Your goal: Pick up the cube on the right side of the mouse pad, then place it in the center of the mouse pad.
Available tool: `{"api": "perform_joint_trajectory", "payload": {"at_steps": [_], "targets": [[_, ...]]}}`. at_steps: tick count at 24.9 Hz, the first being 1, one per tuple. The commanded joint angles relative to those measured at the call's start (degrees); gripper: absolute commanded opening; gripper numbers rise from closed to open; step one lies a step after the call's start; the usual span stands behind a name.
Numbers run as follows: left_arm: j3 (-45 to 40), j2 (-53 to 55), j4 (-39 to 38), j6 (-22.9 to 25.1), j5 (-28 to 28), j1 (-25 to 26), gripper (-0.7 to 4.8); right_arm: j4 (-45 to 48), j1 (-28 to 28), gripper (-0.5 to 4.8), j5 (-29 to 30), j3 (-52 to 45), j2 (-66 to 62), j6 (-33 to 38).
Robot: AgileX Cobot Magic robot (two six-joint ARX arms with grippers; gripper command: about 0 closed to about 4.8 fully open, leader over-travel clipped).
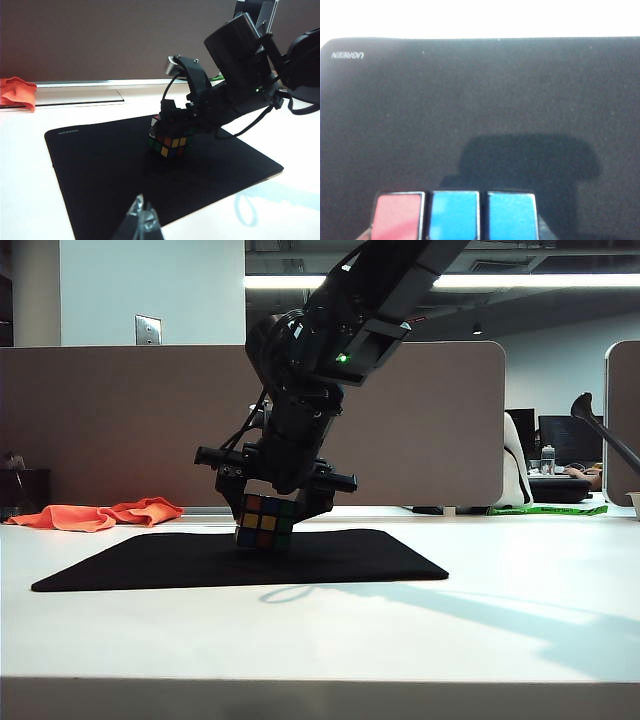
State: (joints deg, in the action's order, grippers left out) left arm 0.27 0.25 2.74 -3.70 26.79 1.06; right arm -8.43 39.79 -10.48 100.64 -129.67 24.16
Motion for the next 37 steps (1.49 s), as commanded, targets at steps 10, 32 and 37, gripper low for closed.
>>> {"api": "perform_joint_trajectory", "payload": {"at_steps": [10, 32, 37], "targets": [[0.22, 0.04, 0.76, 0.02, 0.09, 0.04, -0.06, 1.79, -0.76, 3.11, -0.11, 0.37, 0.42, -0.20], [0.24, 0.04, 0.76, -0.02, 0.07, 0.04, -0.06, -1.79, -1.55, 3.37, 1.40, 0.37, 6.27, -0.81], [0.24, 0.04, 0.79, -0.22, 0.04, 0.04, -0.06, -3.76, -1.55, 3.37, 1.05, 0.37, 7.15, -3.02]]}}
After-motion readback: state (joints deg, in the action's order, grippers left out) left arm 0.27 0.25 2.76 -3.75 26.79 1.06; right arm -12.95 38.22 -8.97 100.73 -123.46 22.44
